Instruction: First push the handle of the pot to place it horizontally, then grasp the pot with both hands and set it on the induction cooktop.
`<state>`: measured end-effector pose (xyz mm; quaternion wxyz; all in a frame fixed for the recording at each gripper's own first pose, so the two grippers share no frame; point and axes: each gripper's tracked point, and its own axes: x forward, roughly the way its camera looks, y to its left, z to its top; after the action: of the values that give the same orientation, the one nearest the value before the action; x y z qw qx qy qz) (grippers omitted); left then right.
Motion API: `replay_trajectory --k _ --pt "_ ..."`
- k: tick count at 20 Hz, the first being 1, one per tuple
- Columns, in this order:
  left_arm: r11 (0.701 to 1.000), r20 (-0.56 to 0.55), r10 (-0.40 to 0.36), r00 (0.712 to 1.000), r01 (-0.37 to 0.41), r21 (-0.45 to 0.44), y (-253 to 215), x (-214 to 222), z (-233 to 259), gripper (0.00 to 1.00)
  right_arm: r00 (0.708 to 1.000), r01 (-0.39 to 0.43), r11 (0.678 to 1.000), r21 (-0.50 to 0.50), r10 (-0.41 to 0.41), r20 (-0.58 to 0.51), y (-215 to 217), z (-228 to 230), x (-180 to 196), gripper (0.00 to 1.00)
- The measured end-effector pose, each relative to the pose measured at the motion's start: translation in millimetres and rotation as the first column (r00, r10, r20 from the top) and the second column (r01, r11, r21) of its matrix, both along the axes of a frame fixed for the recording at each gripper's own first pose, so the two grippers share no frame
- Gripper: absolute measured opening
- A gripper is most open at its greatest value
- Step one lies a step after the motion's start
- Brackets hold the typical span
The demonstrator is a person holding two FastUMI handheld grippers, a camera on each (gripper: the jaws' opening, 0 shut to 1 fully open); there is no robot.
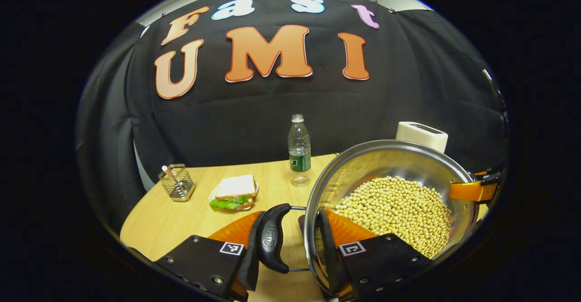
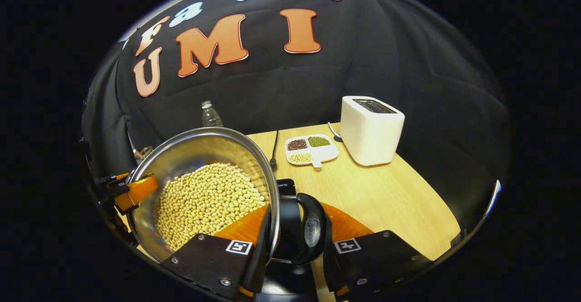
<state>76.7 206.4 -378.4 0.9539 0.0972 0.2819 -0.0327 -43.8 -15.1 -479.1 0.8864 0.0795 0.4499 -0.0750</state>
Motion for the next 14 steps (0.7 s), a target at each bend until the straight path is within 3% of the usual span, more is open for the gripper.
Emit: replay_trajectory --k 5,14 --pt "1.000 0.000 -0.008 1.000 0.008 0.007 5.6 -2.3 20.0 0.60 1.000 0.017 1.000 0.012 -0.016 -0.012 -10.1 -12.3 2.7 0.51" --pt "1.000 -0.001 -0.011 1.000 0.011 0.015 -4.5 1.8 7.3 0.61 1.000 0.014 1.000 0.027 -0.013 -0.023 -12.0 -23.7 11.6 0.51"
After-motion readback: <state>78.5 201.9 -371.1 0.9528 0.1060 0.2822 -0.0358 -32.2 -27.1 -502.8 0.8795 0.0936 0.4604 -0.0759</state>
